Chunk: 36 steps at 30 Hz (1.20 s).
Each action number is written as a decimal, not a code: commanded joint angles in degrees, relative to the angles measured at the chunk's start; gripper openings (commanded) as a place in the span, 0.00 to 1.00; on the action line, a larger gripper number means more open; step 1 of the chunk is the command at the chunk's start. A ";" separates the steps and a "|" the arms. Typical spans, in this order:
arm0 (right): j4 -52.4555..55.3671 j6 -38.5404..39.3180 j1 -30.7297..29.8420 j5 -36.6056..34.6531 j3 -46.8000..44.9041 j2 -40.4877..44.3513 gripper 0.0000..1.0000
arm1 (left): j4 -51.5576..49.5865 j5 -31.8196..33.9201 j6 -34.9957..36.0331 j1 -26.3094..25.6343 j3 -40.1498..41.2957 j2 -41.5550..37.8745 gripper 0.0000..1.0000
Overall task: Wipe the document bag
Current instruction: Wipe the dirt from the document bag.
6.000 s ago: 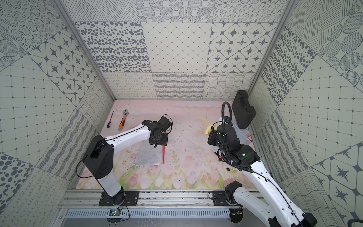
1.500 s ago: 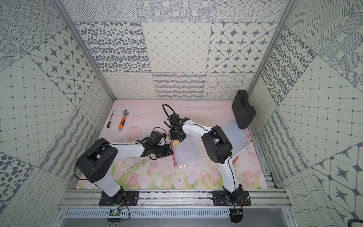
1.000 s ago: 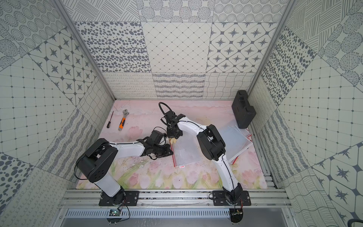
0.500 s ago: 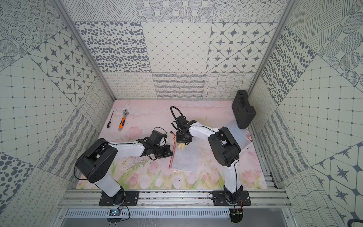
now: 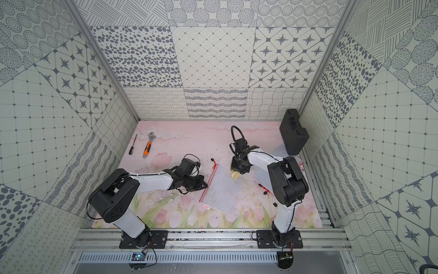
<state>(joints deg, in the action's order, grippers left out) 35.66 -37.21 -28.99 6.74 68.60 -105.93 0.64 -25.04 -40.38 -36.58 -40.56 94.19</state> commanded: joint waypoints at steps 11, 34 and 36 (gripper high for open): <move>0.42 -5.12 -6.57 2.35 -3.38 -3.81 0.00 | -6.32 2.75 -2.62 5.81 2.91 -0.19 0.00; -4.27 -12.44 -20.96 9.04 4.59 -8.88 0.00 | -7.30 3.01 -4.05 8.10 1.06 -1.64 0.00; -4.42 -11.92 -19.10 8.18 1.13 -7.56 0.00 | -8.27 3.45 -3.46 8.10 0.66 -1.81 0.00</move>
<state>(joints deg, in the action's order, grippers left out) 31.27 -46.94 -50.81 14.09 74.13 -112.16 -2.46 -26.11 -43.59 -28.58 -38.98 91.77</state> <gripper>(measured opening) 0.128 0.047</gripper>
